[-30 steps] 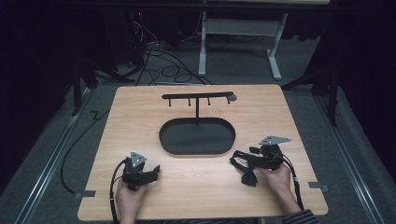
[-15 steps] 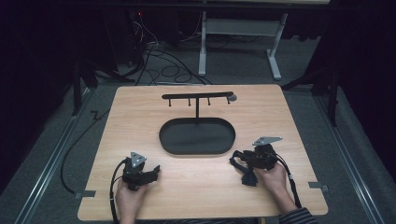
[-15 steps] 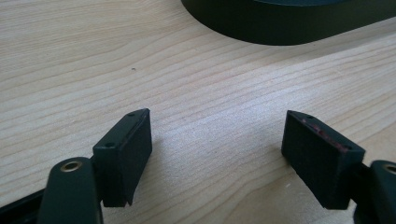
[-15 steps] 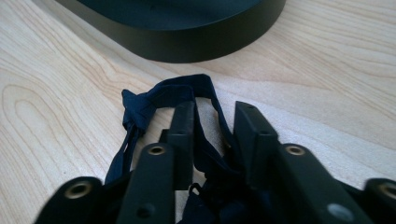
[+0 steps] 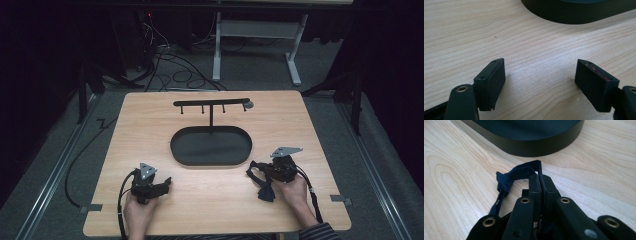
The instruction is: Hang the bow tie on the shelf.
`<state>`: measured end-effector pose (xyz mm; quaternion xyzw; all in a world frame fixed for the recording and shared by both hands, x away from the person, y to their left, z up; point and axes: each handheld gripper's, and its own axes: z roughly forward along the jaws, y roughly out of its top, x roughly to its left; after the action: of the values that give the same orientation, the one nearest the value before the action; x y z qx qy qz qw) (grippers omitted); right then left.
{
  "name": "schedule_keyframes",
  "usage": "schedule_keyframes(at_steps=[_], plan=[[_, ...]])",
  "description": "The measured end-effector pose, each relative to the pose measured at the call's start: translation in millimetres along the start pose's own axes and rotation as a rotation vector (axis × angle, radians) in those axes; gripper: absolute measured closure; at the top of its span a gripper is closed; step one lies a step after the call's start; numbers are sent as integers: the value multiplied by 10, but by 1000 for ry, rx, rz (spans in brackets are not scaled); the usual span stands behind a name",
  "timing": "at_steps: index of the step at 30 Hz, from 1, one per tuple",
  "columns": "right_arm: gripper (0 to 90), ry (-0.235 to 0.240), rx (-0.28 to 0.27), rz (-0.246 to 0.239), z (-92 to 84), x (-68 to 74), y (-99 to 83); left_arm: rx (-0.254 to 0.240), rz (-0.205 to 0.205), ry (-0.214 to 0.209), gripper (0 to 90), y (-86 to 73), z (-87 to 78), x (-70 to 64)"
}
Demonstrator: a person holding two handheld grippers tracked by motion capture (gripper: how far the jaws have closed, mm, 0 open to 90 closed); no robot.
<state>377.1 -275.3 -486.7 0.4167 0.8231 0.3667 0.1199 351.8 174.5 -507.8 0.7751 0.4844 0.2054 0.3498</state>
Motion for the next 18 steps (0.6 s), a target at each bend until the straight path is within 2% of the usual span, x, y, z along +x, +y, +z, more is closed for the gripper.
schedule_keyframes(at_steps=[18], plan=[[900, -10, -73, -49, -249, 91, 130, 0, 0, 0, 248, 0, 0, 0]])
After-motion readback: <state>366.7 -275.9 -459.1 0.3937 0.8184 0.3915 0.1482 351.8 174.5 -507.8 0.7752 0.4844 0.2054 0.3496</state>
